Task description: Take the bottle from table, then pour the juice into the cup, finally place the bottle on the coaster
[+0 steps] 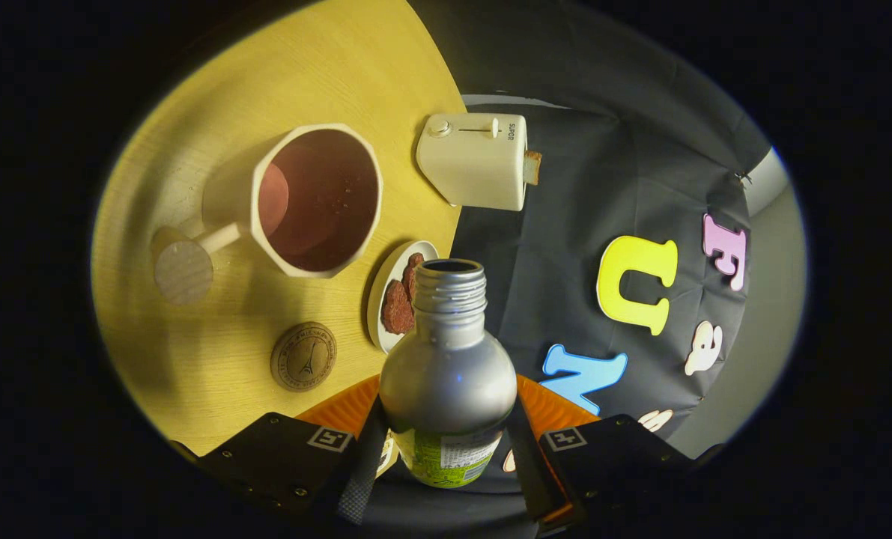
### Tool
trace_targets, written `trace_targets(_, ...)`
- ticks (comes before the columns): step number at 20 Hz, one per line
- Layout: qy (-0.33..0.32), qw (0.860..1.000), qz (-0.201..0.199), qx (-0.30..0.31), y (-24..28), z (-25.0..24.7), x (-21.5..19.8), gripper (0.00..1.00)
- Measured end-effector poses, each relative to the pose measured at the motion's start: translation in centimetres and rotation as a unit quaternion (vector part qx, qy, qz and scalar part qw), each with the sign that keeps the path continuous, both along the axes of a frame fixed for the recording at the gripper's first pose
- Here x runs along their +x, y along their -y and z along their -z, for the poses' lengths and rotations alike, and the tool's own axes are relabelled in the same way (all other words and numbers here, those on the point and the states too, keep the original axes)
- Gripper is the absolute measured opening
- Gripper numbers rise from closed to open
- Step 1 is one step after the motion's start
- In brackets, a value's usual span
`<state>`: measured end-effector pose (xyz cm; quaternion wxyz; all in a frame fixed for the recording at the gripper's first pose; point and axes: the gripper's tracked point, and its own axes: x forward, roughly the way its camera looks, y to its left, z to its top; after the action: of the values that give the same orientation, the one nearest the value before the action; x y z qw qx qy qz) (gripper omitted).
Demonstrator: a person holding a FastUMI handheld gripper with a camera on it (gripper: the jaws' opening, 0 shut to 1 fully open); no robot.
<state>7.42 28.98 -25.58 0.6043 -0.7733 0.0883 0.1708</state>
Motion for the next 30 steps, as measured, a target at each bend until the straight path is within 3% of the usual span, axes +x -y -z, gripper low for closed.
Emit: trace_targets(30,0.027,0.998,-0.046,-0.041,0.0,-3.1,1.3,0.78)
